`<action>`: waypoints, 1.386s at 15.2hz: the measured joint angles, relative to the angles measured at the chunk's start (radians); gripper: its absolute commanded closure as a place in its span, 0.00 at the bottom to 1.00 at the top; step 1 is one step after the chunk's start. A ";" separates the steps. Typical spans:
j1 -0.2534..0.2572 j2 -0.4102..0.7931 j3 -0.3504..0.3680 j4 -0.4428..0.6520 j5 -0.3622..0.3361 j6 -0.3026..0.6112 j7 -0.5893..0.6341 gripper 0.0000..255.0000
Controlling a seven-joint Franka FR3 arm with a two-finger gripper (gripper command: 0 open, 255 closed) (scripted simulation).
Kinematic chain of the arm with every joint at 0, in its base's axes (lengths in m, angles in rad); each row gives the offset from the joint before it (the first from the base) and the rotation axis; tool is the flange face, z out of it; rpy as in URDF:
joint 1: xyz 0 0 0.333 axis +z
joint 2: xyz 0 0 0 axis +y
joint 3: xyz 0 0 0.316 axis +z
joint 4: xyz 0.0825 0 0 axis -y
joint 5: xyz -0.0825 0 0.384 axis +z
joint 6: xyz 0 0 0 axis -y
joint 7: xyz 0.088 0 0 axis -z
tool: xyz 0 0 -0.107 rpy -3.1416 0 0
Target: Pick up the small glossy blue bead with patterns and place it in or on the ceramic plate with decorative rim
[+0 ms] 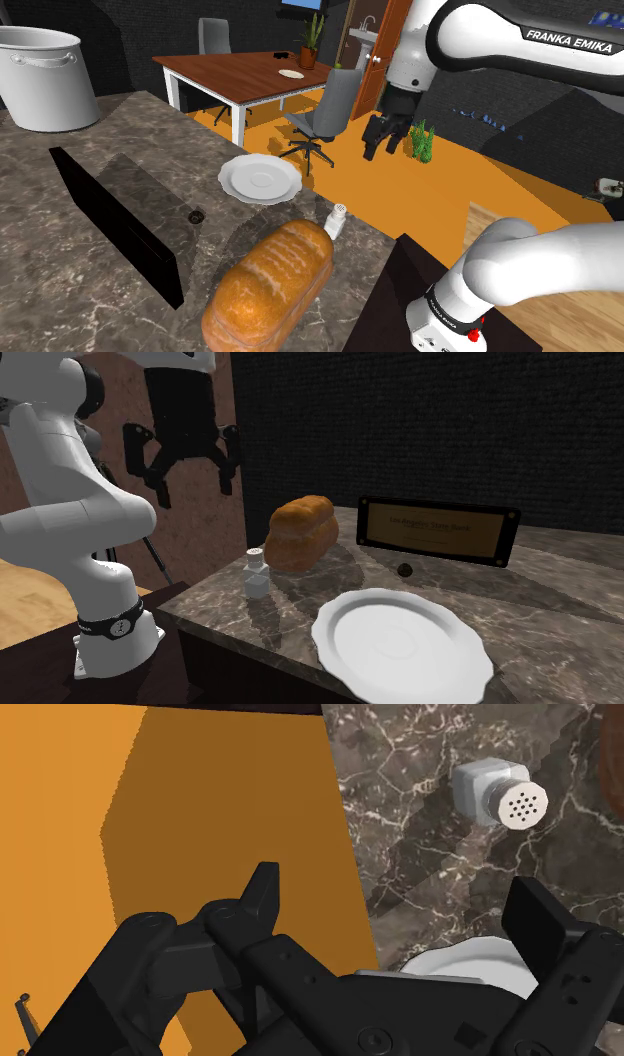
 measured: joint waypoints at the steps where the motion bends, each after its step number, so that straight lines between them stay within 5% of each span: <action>1: 0.004 0.012 0.024 -0.001 0.014 0.018 0.031 0.00; 13: 0.009 0.285 0.302 0.095 0.074 0.248 0.407 0.00; 21: -0.003 0.606 0.473 0.303 -0.064 0.356 0.717 0.00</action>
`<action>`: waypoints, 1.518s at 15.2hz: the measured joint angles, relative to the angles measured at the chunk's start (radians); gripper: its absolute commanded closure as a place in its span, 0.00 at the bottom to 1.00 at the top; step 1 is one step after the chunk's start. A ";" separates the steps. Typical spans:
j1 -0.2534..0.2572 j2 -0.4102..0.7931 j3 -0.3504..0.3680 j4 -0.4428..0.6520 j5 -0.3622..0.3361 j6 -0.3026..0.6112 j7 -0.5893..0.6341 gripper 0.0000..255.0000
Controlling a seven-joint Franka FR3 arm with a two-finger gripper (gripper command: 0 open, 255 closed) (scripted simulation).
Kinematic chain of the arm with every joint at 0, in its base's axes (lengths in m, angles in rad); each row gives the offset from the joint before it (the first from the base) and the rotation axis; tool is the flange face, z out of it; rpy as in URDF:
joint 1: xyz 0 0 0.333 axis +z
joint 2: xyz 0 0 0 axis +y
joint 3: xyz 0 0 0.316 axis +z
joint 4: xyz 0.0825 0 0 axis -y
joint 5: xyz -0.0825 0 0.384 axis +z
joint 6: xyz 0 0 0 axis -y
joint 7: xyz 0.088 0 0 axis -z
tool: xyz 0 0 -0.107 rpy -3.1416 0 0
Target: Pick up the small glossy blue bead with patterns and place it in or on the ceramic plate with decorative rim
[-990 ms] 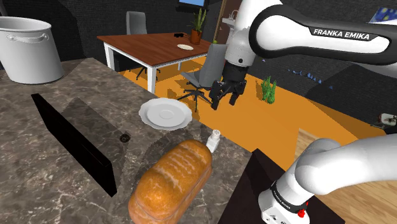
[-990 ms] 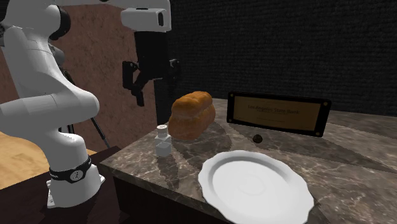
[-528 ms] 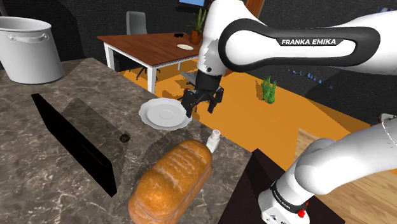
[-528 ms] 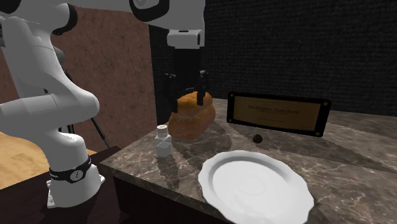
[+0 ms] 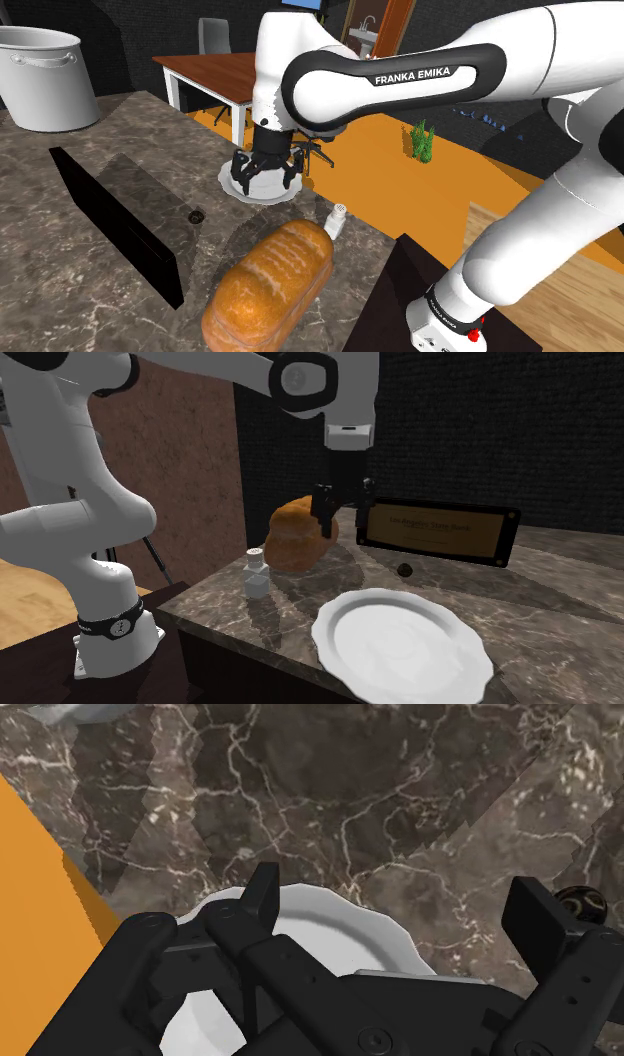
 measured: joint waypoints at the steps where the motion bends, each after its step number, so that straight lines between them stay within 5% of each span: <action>1: 0.006 0.046 0.016 0.033 -0.029 0.007 0.044 0.00; 6: 0.069 0.282 0.046 0.205 -0.195 0.022 0.245 0.00; 12: 0.216 0.555 0.002 0.490 -0.362 -0.037 0.420 0.00; 23: 0.241 0.621 -0.021 0.473 -0.402 0.036 0.456 0.00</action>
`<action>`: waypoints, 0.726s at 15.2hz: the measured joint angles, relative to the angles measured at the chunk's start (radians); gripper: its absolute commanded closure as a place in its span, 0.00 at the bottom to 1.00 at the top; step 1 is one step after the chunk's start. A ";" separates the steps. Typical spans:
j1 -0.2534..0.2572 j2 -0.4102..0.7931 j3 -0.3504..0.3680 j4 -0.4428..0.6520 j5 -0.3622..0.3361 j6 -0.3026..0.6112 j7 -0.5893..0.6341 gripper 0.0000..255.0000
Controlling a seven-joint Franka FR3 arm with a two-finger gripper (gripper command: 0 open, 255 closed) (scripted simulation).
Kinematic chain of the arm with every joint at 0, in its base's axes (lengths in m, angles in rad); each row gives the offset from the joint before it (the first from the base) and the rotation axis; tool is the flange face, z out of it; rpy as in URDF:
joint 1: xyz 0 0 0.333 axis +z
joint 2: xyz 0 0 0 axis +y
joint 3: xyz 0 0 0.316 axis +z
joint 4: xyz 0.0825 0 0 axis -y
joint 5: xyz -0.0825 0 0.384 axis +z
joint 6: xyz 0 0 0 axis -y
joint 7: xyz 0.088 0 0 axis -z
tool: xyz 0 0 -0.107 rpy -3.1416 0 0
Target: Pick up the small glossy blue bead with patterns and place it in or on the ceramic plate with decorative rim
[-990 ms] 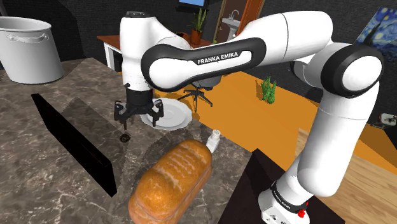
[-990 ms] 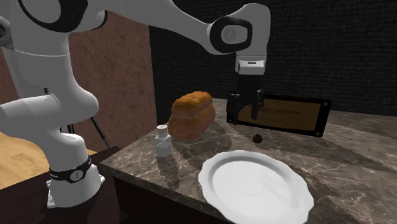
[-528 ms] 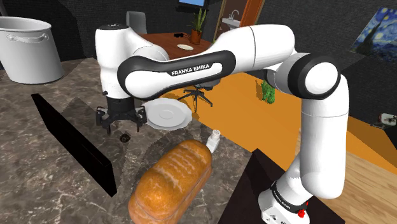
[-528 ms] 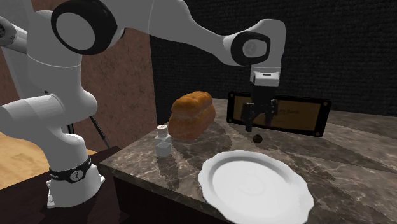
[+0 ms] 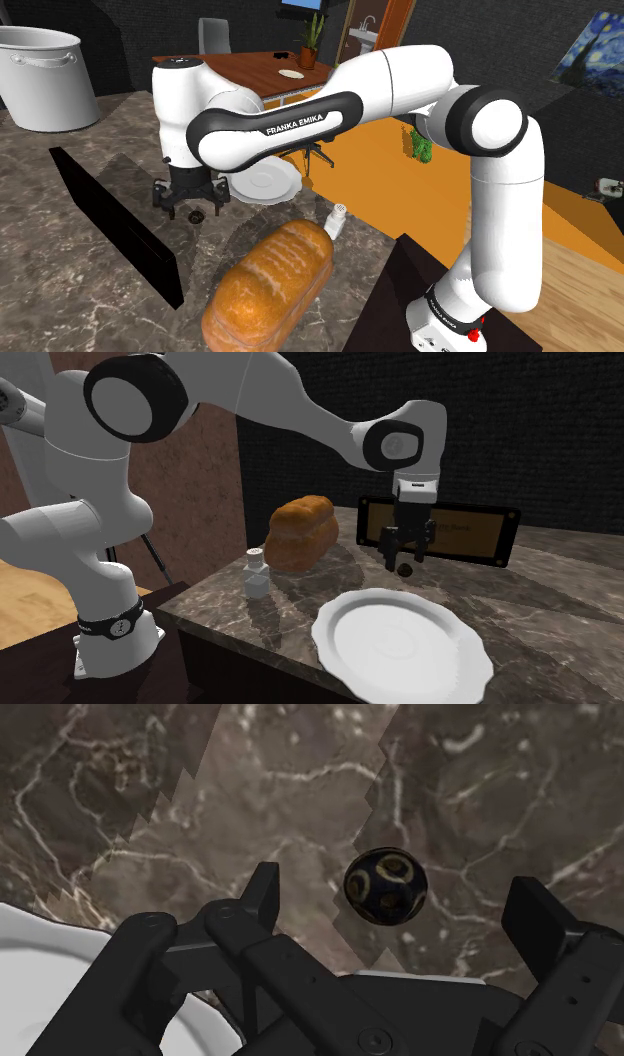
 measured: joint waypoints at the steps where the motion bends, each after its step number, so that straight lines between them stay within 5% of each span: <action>1: 0.000 0.000 0.000 0.000 0.000 0.000 0.000 0.00; 3: 0.000 0.001 0.000 0.000 0.000 0.001 0.000 0.00; 4: 0.000 0.001 0.000 0.000 0.000 0.001 0.000 1.00; 11: 0.000 0.001 0.000 0.000 0.000 0.001 0.000 1.00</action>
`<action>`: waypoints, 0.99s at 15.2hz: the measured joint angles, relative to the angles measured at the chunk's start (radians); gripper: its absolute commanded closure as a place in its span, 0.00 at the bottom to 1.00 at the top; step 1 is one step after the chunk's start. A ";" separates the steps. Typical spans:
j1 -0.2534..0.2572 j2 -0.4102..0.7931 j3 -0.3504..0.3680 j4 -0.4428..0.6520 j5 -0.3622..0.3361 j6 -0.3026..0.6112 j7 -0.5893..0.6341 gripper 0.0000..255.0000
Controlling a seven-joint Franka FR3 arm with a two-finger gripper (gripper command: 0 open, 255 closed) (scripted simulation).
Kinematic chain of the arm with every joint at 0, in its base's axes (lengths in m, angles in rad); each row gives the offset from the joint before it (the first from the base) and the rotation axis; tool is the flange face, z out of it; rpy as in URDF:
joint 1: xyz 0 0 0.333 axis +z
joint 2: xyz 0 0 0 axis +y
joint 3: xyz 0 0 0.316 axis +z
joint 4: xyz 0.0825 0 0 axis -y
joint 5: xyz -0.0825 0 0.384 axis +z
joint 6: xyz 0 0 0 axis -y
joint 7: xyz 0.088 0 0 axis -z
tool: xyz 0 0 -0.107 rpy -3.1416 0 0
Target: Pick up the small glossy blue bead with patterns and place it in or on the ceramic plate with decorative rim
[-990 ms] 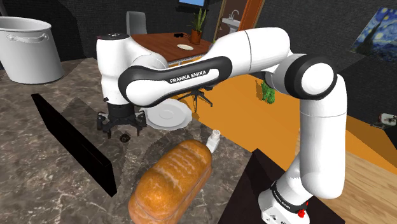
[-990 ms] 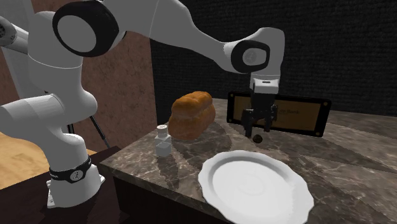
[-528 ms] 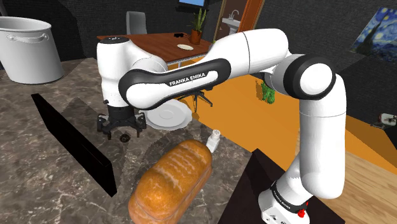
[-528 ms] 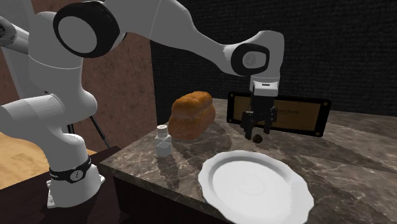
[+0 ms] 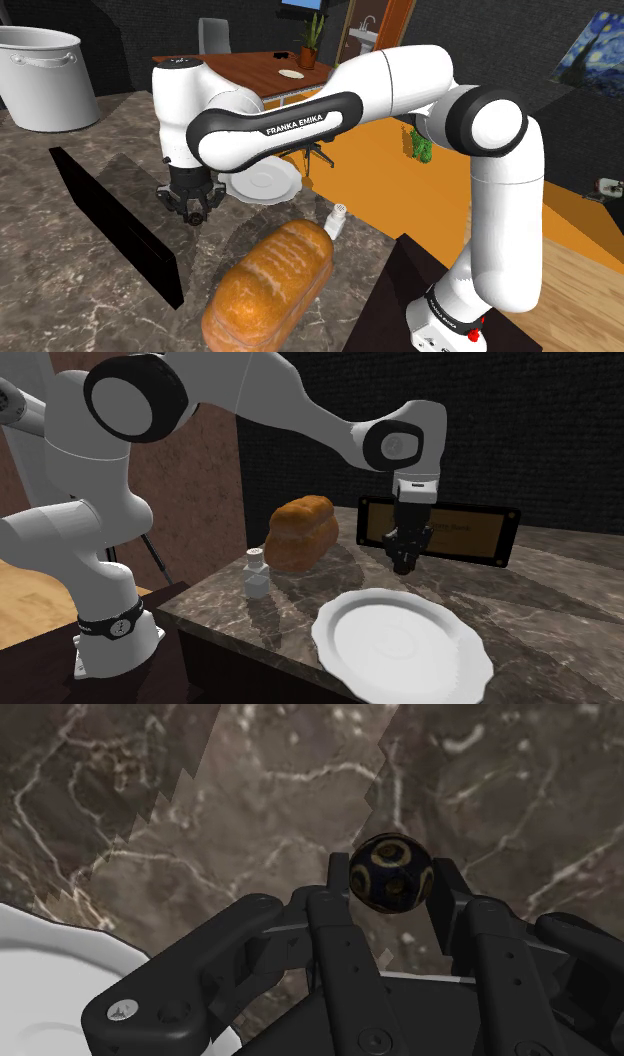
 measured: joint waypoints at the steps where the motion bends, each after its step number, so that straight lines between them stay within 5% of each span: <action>1: 0.000 0.000 0.000 0.000 0.000 0.000 0.000 1.00; 15: 0.005 -0.032 0.015 0.104 0.026 -0.129 -0.020 1.00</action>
